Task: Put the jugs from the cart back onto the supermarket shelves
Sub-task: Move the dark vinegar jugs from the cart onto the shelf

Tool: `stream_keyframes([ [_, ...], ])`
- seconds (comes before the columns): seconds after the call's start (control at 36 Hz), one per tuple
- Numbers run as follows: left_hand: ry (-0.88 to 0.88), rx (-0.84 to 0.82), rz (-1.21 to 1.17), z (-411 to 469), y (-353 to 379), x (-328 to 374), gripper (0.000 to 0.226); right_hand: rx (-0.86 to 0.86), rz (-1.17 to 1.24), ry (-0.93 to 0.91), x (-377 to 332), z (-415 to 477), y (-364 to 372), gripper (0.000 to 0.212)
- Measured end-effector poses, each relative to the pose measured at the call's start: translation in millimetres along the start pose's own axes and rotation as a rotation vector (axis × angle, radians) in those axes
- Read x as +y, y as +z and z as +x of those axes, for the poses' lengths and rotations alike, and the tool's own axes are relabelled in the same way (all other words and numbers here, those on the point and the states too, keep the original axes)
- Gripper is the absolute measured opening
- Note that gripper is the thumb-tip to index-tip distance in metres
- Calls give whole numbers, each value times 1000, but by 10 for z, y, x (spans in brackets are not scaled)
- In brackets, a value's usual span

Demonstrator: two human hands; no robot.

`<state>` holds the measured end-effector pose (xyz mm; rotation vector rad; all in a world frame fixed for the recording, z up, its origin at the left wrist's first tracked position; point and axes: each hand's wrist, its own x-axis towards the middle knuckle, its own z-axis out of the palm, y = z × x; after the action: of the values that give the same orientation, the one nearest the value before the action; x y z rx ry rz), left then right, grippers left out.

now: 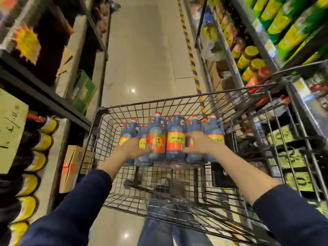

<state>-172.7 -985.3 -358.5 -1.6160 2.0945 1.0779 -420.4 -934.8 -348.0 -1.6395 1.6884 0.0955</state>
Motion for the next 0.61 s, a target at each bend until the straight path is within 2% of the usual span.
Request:
stream_keyframes([
  [0.06,-26,-22,-97,105,67,-11,35,0,69,2,164,198,134,66],
  [0.11,-51,-18,-209,240,139,-30,28,7,147,28,100,214,136,49],
  [0.17,-99,-10,-304,375,219,-57,37,34,201,74,48,250,124,37],
  [0.28,-200,-41,-407,614,396,-139,78,82,315,113,96,390,193,27],
  [0.36,-226,12,-483,723,505,-144,82,110,377,110,144,479,259,40],
  [0.47,-247,89,-577,721,600,-3,71,144,386,159,171,539,326,71],
  [0.61,-307,143,-606,784,646,59,77,178,438,182,133,550,382,66],
])
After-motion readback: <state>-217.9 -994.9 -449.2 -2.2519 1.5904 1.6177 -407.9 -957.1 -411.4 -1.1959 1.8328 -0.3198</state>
